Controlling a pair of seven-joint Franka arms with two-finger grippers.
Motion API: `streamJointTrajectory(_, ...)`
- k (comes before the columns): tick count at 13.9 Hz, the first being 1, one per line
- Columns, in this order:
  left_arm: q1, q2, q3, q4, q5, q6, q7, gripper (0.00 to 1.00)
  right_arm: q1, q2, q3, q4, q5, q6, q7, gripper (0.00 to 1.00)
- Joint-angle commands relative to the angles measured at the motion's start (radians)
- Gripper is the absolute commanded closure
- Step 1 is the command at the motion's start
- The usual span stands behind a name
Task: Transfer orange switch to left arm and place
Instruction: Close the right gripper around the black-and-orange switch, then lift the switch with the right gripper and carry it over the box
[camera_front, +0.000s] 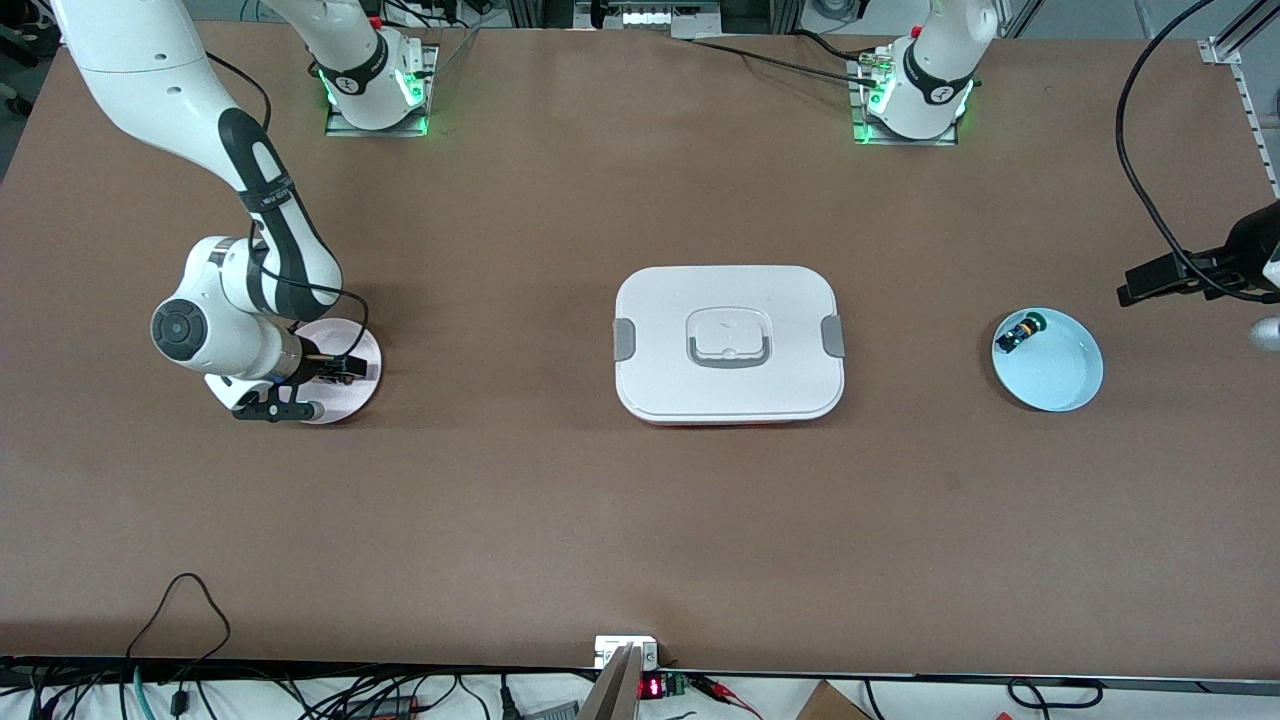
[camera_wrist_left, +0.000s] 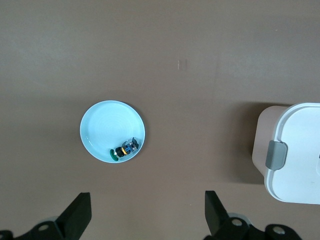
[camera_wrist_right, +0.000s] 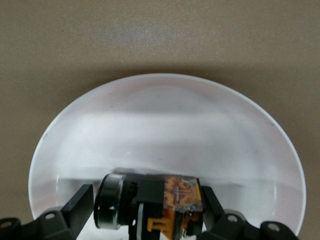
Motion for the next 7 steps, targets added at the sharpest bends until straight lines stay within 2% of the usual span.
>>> streamJointTrajectory(1,0.002,0.019,-0.009,0.039,0.026,-0.028,-0.01,0.0,0.008,-0.013,0.008,-0.003,0.017,-0.01,-0.048,0.7)
streamJointTrajectory(2,0.002,0.019,-0.009,0.039,0.026,-0.028,-0.01,0.0,0.009,-0.018,0.008,-0.002,0.019,-0.012,-0.05,0.84)
streamJointTrajectory(3,0.002,0.019,-0.009,0.039,0.026,-0.028,-0.01,0.0,0.009,-0.027,0.008,-0.002,0.019,-0.021,-0.051,0.88)
streamJointTrajectory(7,0.002,0.019,-0.009,0.039,0.026,-0.028,-0.011,0.0,0.005,-0.065,0.031,0.053,0.02,-0.18,-0.056,0.88)
